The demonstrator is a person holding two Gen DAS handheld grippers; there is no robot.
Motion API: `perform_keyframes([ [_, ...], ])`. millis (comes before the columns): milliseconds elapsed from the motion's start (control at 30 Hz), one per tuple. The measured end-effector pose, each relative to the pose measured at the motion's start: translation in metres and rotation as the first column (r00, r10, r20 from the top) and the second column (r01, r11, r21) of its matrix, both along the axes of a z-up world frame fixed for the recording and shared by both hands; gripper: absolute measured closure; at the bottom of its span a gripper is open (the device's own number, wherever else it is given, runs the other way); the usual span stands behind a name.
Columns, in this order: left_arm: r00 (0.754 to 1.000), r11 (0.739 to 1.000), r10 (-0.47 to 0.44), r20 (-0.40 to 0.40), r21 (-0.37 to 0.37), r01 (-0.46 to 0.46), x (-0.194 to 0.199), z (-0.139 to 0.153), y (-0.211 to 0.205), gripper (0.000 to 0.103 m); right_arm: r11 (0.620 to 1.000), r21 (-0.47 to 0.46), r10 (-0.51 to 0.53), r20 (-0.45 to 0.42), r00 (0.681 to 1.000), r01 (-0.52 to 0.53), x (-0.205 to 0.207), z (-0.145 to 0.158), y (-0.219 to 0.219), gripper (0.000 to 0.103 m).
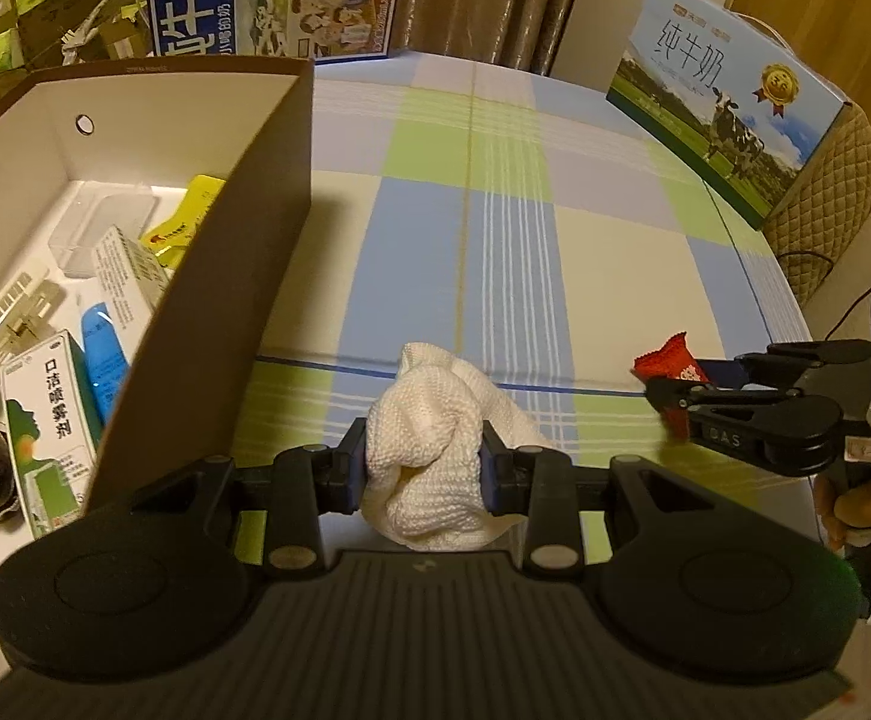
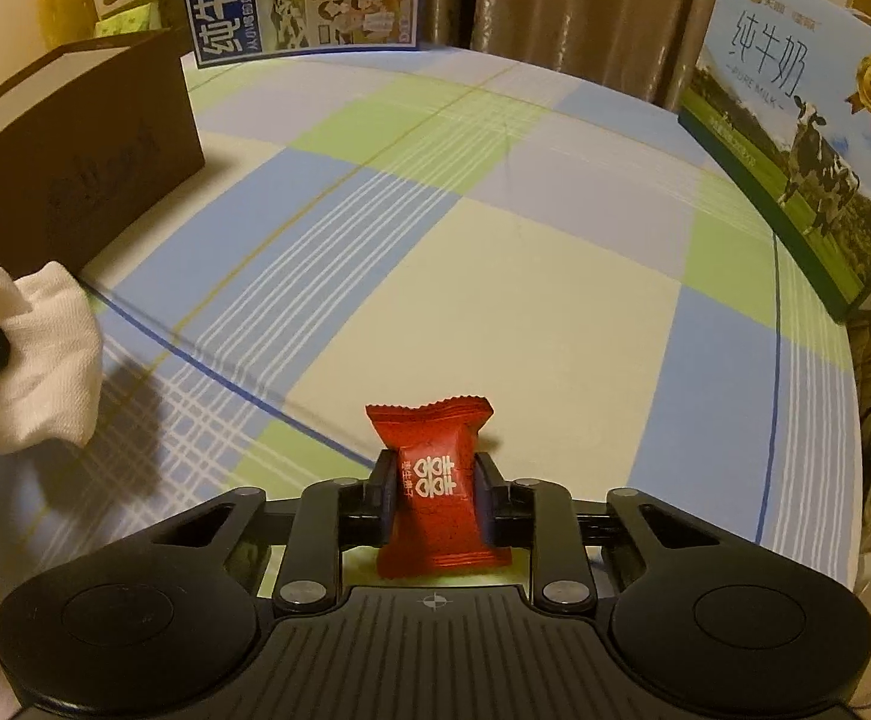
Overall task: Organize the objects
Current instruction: 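Grasp the white sock with the left tool while the right tool grasps the red packet, then carry the white sock and red packet over the brown box with both tools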
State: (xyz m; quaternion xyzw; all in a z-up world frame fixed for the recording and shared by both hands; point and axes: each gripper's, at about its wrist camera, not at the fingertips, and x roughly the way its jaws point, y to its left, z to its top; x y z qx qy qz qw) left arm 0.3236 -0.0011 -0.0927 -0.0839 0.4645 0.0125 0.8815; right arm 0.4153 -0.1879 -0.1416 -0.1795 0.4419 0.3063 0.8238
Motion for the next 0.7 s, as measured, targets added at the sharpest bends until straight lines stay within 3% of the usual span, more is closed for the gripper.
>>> perform_keyframes([
  [400, 0.998, 1.000, -0.012, 0.067, -0.026, 0.013, -0.009, 0.026, 0.009, 0.073, 0.977, 0.211, -0.024, -0.054, 0.998, 0.035, -0.040, 0.069, -0.010, 0.081],
  [700, 0.986, 0.999, 0.004, 0.167, -0.050, 0.005, -0.038, 0.072, 0.045, 0.073, 0.929, 0.369, 0.060, -0.072, 0.996, -0.029, -0.075, 0.121, 0.036, 0.081],
])
